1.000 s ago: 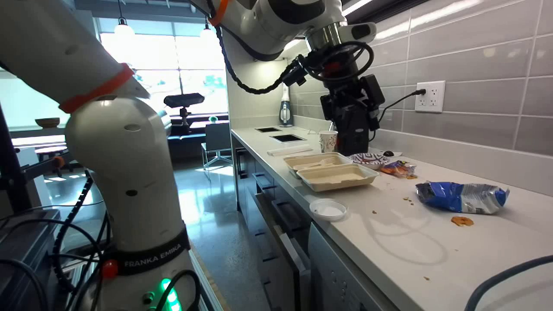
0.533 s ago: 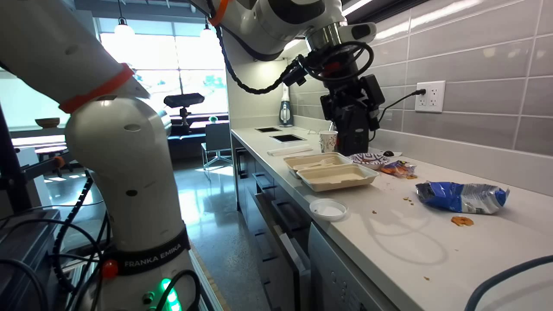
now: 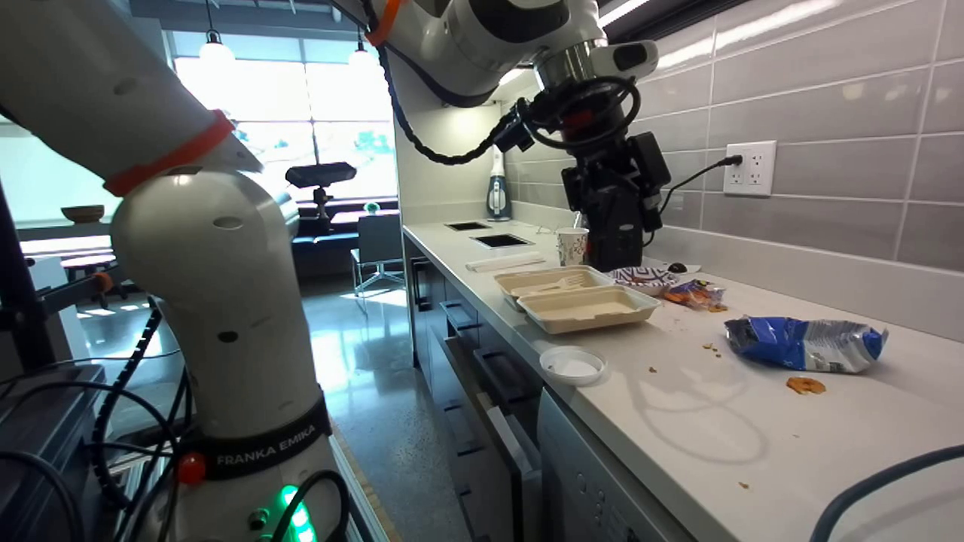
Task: Close the takeaway pack
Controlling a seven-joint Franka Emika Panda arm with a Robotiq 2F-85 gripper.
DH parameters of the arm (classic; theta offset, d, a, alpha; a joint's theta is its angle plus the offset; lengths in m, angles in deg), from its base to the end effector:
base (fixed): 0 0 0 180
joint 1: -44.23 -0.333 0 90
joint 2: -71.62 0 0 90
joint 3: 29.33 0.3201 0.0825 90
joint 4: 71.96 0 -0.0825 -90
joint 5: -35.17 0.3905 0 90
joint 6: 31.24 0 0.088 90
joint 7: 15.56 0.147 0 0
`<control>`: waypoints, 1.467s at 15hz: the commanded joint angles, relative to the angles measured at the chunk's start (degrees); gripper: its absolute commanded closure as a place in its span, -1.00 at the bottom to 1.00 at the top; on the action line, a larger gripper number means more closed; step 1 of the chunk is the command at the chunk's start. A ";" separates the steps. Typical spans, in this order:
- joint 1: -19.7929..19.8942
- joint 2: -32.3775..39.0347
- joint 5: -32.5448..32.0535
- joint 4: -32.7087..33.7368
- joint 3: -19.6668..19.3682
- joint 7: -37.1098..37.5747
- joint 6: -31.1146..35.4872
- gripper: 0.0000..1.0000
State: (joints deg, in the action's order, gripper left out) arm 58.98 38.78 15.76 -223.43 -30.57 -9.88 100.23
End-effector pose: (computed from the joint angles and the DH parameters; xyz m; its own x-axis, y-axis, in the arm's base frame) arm 0.3779 -0.1258 0.4106 0.9650 -0.1450 0.2185 -0.2008 -0.9444 0.2602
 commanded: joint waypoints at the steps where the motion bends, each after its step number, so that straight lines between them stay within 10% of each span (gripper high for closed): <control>1: 2.92 6.79 -1.21 1.80 1.76 10.34 -0.79 -1.00; 16: -1.71 24.03 24.08 11.01 -2.36 33.32 -3.58 -1.00; 22: -1.97 23.48 22.54 10.57 -2.86 32.62 -3.55 -1.00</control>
State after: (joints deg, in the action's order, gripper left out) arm 58.21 62.26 38.56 -212.92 -32.22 22.57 96.75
